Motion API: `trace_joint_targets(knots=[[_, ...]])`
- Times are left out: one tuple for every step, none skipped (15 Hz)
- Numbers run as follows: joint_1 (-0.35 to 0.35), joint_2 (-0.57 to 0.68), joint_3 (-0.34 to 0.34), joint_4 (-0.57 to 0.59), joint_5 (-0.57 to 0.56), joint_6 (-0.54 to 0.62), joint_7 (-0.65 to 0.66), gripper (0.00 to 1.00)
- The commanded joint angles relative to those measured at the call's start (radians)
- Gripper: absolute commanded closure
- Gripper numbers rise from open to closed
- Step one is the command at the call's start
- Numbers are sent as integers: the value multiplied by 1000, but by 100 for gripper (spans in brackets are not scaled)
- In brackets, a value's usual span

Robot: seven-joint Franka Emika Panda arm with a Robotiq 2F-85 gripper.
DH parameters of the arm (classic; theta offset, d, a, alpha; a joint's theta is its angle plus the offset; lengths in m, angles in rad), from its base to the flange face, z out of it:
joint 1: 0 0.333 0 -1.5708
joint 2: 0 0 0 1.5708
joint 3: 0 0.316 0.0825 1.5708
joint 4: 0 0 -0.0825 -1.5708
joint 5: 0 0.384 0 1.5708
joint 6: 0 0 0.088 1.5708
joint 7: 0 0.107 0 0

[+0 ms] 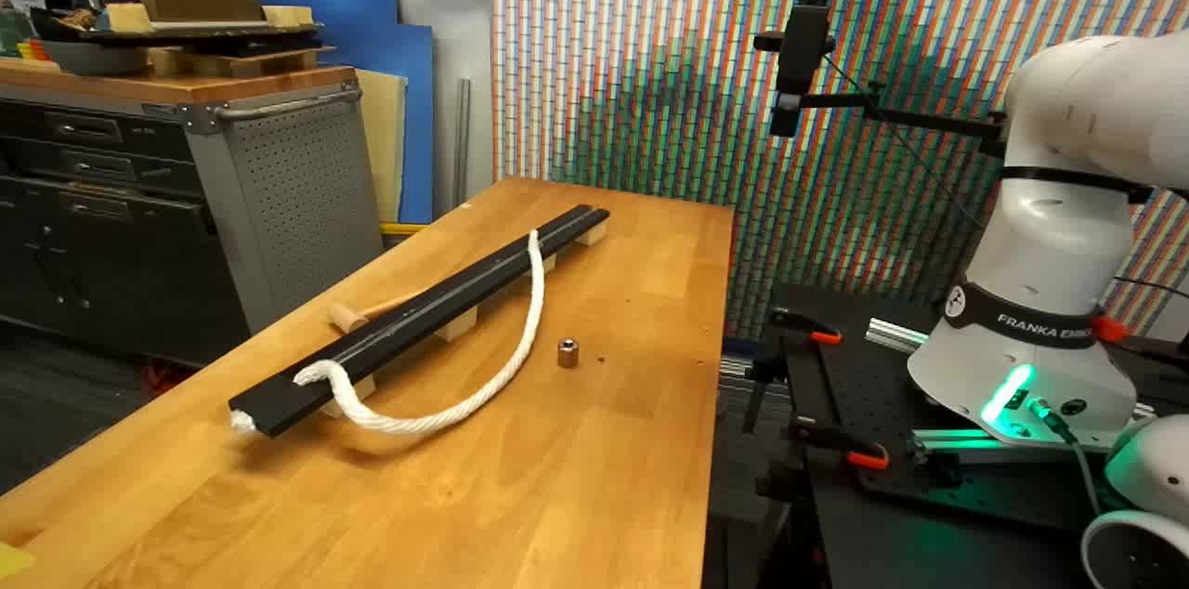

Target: Align the rope along the middle of the black object

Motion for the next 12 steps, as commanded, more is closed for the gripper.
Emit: trace_joint_targets(knots=[[0, 0, 0, 4, 0, -2, 0, 0], [0, 0, 0, 7, 0, -2, 0, 0], [0, -1, 0, 8, 0, -2, 0, 0], [0, -1, 0, 8, 0, -2, 0, 0], [0, -1, 0, 8, 0, -2, 0, 0], [0, -1, 0, 8, 0, -2, 0, 0], [0, -1, 0, 8, 0, -2, 0, 0], [-12, 5, 12, 8, -4, 9, 28, 0], [-26, 20, 28, 11, -11, 17, 63, 0], [-41, 35, 44, 14, -17, 23, 105, 0], [-55, 57, 62, 19, -24, 40, 153, 0], [-69, 78, 78, 25, -27, 52, 203, 0]])
